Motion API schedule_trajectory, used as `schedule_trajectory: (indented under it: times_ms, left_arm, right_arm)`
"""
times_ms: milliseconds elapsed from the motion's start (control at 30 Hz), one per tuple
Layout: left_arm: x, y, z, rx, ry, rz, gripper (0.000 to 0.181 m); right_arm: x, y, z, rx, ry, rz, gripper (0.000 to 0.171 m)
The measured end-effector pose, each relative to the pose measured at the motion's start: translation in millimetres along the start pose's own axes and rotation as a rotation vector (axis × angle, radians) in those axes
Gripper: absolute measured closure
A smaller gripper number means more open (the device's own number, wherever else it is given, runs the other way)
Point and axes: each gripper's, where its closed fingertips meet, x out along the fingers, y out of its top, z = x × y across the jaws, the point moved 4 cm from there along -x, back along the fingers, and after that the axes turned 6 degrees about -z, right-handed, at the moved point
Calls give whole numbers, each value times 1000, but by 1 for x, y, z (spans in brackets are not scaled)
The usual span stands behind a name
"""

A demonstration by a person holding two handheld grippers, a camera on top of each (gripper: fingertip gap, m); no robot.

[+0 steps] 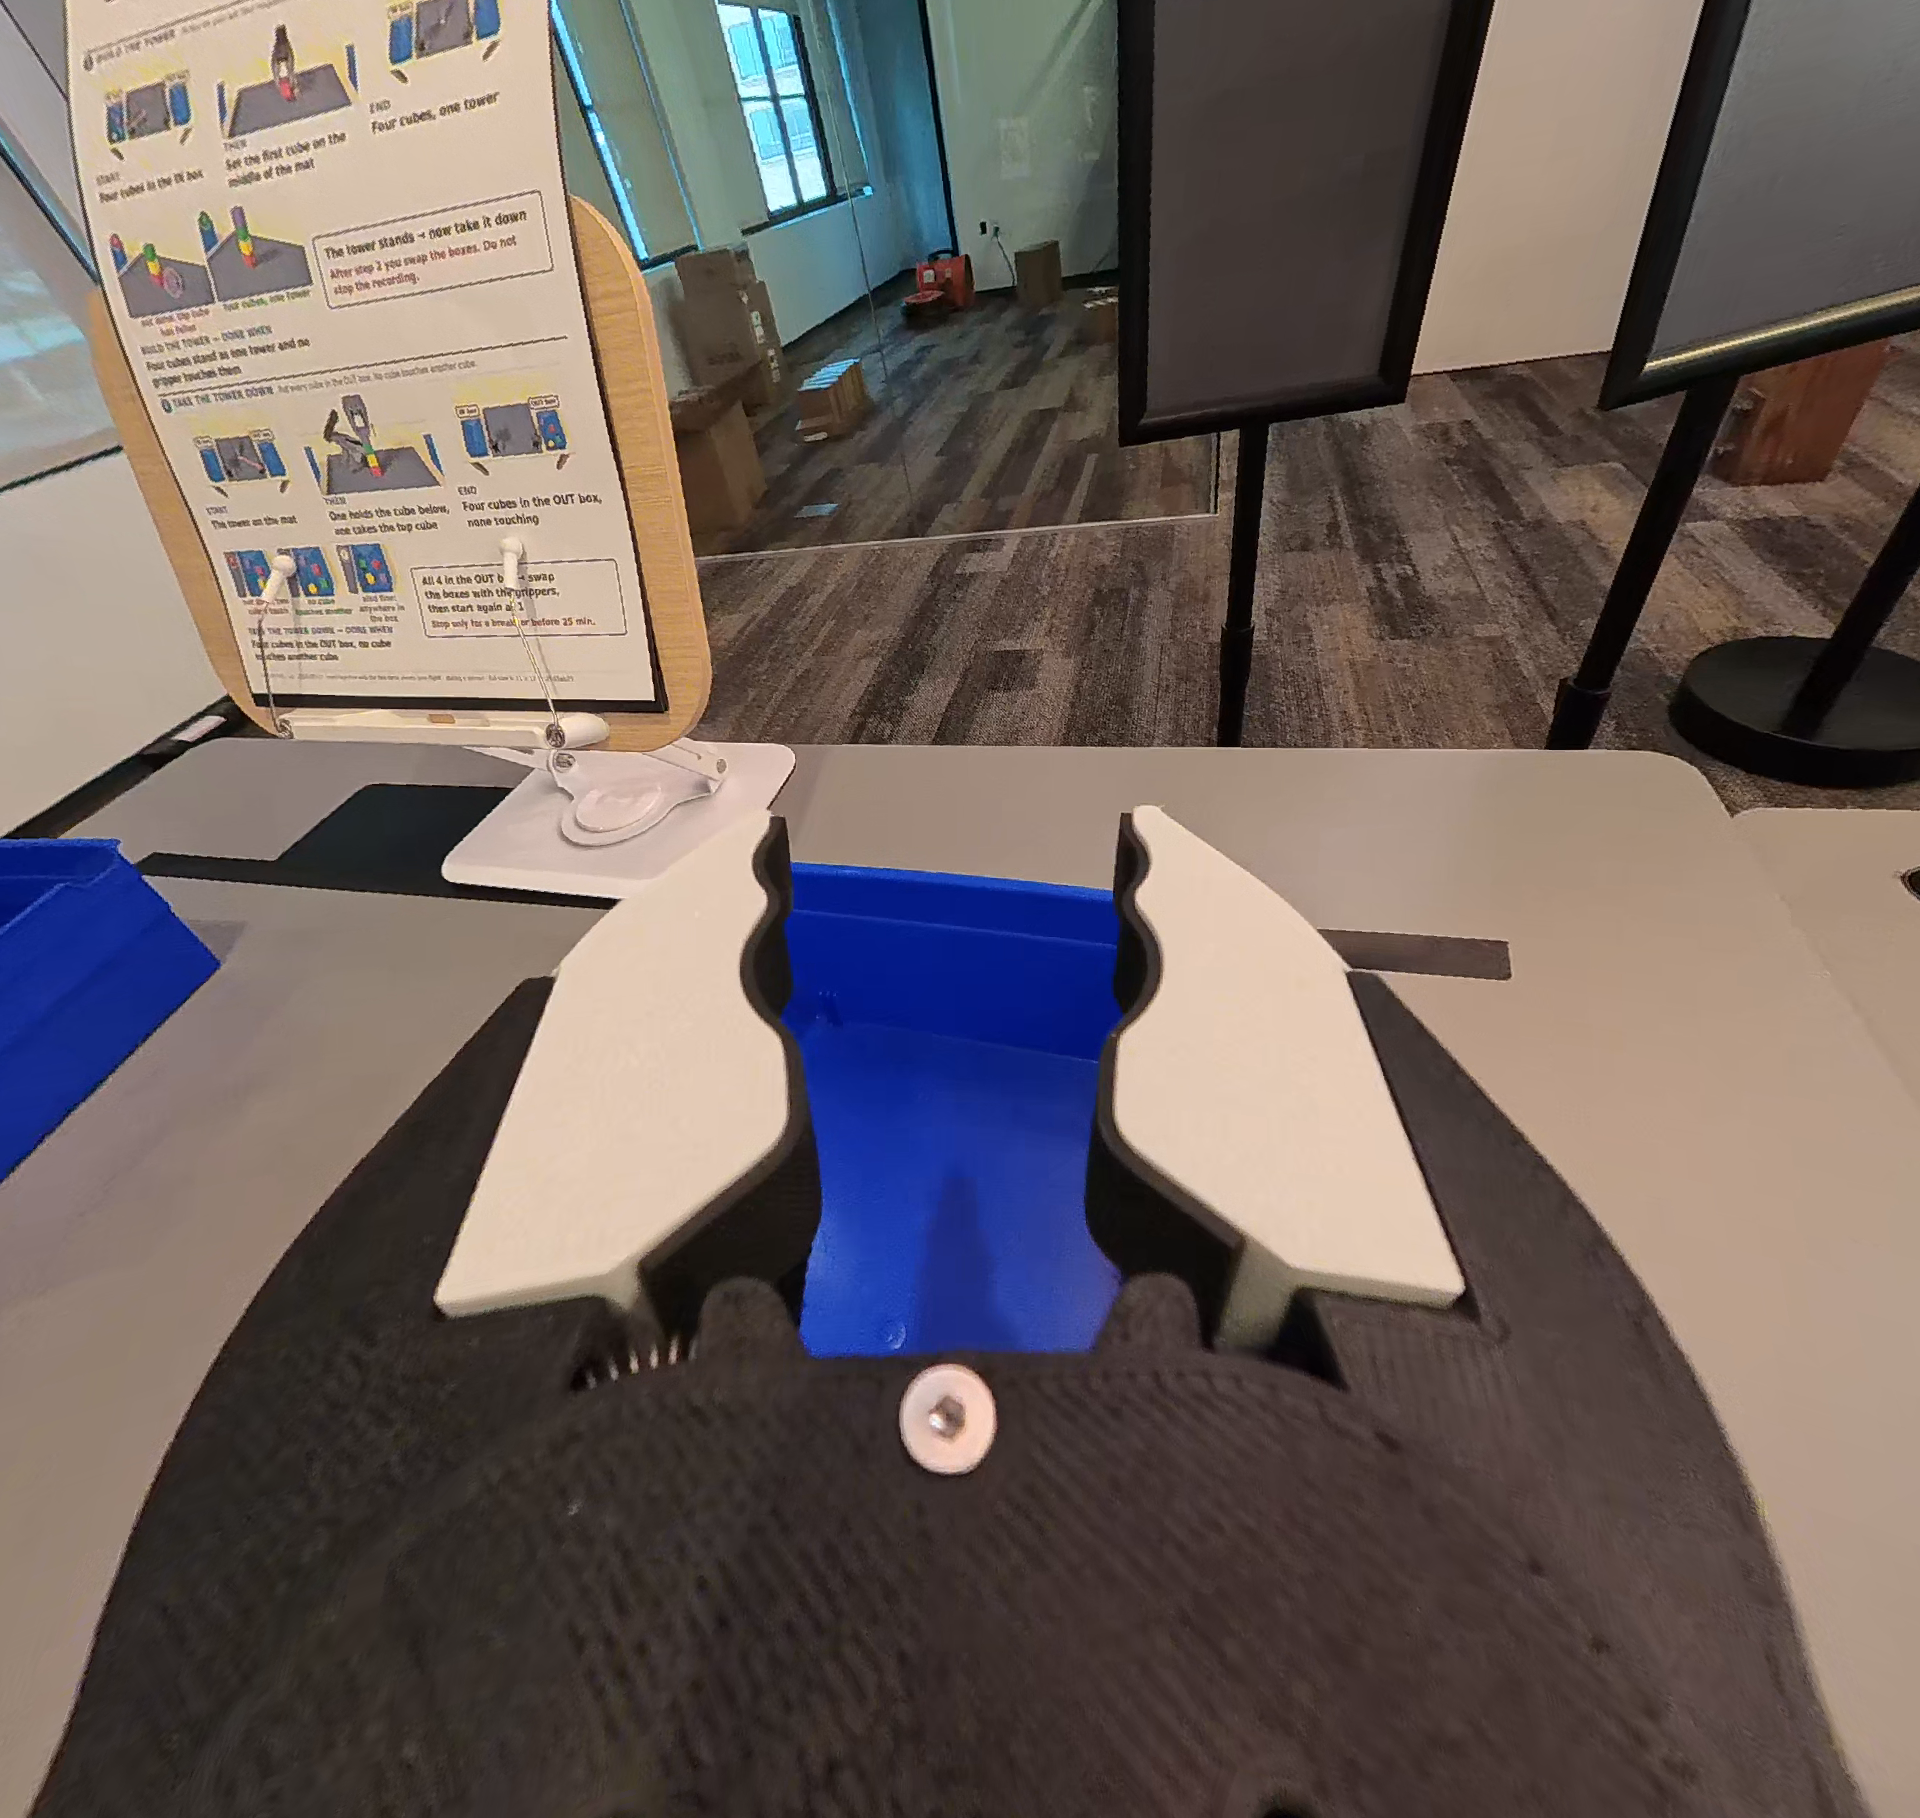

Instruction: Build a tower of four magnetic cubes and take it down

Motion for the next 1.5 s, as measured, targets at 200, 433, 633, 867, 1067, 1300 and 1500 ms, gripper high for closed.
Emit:
schedule_trajectory:
  times_ms: [200,433,633,867,1067,1300,1500]
  left_arm:
    - [-89,27,10,24,257,315,134]
    - [-55,156,107,518,155,384,134]
    - [25,224,123,583,-7,298,134]
    - [74,240,123,610,0,245,134]
    - [82,240,121,594,36,203,134]
    - [89,241,115,622,43,244,134]
    - [89,240,115,619,49,253,134]
  right_arm:
    - [1,0,0,22,29,3,110]
    - [10,2,-20,24,109,10,111]
    - [22,-1,-40,-24,140,-27,111]
    - [33,-7,-46,-33,162,-57,111]
    - [38,-9,-47,-44,159,-74,111]
    - [39,-11,-44,-30,166,-82,111]
    - [40,-13,-43,-24,171,-93,111]
